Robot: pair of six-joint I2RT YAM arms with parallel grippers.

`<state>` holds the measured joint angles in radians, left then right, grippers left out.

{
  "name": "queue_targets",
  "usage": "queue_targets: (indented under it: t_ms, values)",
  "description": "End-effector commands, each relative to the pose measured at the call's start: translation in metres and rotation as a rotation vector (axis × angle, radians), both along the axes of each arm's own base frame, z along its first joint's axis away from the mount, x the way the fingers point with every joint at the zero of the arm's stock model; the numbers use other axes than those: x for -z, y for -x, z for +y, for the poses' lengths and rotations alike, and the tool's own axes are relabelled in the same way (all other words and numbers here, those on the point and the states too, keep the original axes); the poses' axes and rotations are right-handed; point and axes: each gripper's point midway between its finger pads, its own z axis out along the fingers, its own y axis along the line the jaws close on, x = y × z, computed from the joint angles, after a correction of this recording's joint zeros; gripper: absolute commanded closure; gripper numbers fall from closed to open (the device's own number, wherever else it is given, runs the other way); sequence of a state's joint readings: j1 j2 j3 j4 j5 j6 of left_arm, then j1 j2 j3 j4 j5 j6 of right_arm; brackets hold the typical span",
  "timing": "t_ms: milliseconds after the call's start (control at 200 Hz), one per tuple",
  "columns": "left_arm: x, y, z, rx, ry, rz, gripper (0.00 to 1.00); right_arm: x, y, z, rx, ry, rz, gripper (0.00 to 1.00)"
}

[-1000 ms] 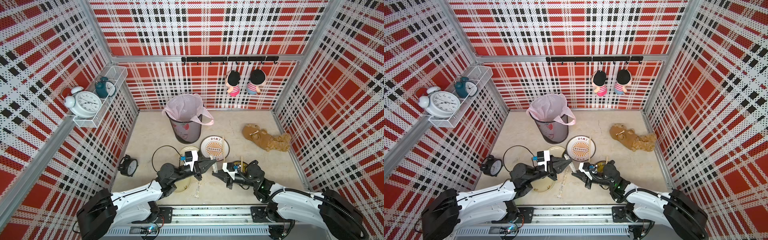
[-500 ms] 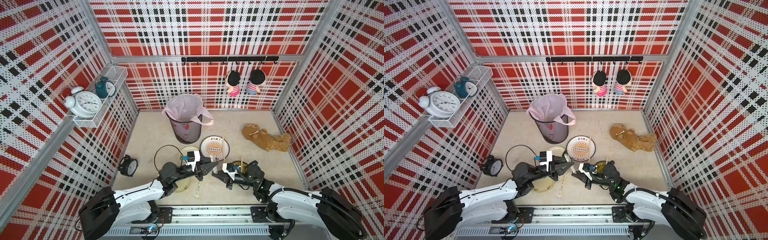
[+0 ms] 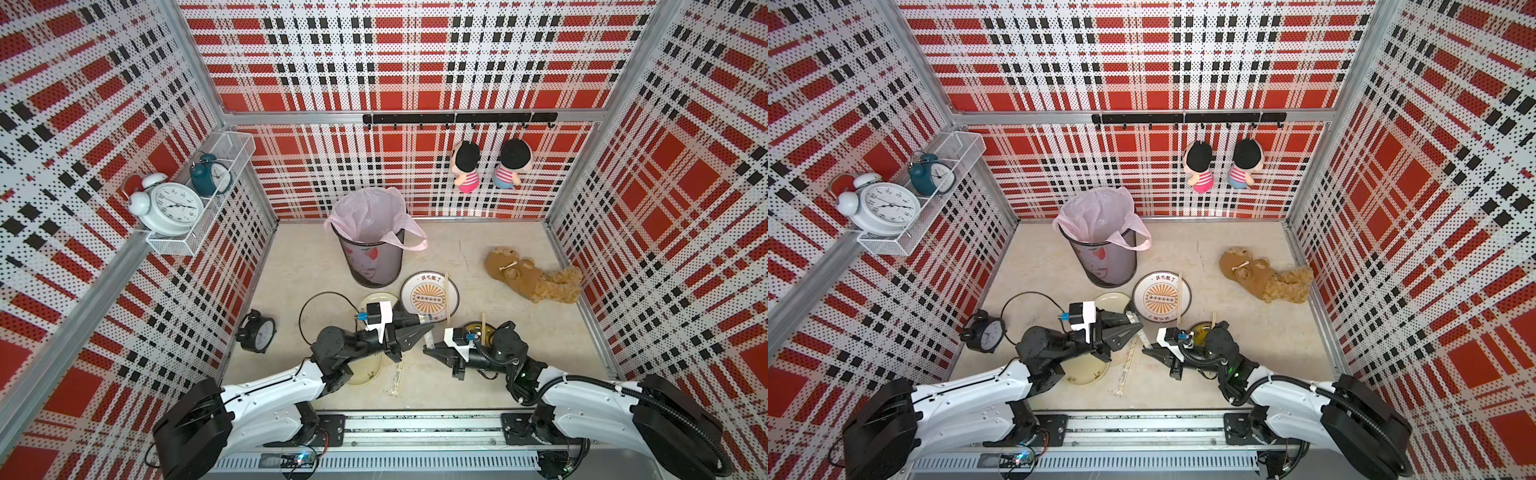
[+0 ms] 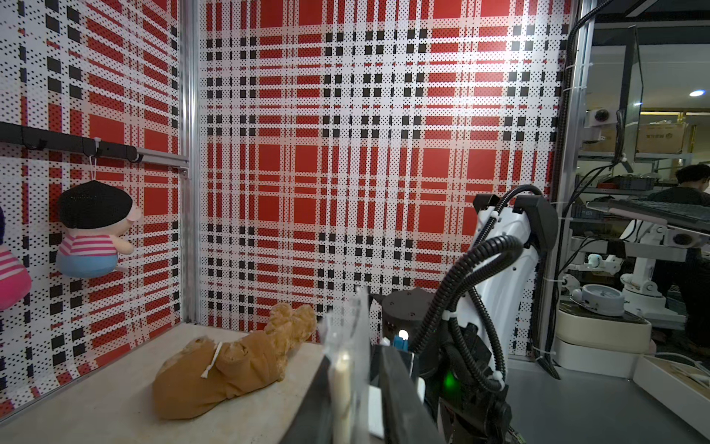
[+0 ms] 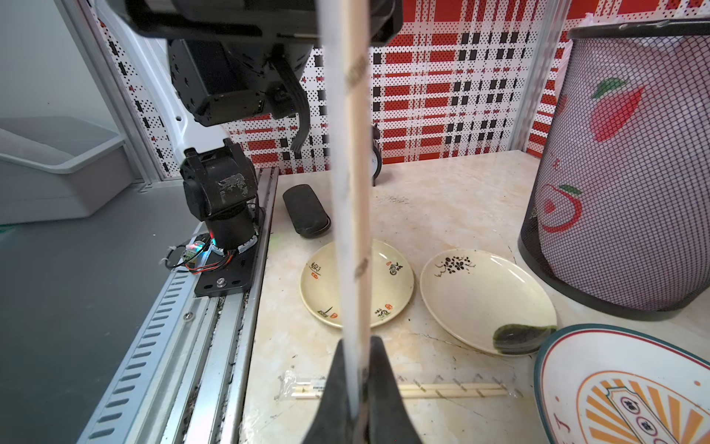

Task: Remove the packaging of disposable chopsticks
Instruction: Remove the packet bag from the disposable chopsticks.

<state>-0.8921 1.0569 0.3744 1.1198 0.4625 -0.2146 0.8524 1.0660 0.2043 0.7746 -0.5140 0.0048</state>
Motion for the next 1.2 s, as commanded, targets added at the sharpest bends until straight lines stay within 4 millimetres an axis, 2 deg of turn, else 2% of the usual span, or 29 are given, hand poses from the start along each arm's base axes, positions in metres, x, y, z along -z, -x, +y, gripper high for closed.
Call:
queue_targets:
  t_ms: [0,140,396,982,1198]
  values:
    - [-0.008,0.007,0.006,0.015,0.033,-0.035,0.88,0.001,-0.002,0.000,0.005,0.003,-0.012,1.00]
    - [-0.005,0.004,0.007,0.004,0.029,-0.023,1.00,-0.003,-0.002,0.000,0.005,-0.007,-0.019,1.00]
    - [0.021,-0.005,-0.004,-0.005,-0.035,0.028,1.00,-0.020,-0.001,0.000,-0.001,-0.051,-0.065,1.00]
    - [0.087,-0.012,-0.012,-0.008,-0.156,0.131,1.00,-0.073,0.002,0.002,-0.022,-0.146,-0.189,1.00]
    - [0.097,-0.015,-0.007,0.005,-0.138,0.164,1.00,-0.084,0.003,0.001,-0.025,-0.173,-0.205,1.00]
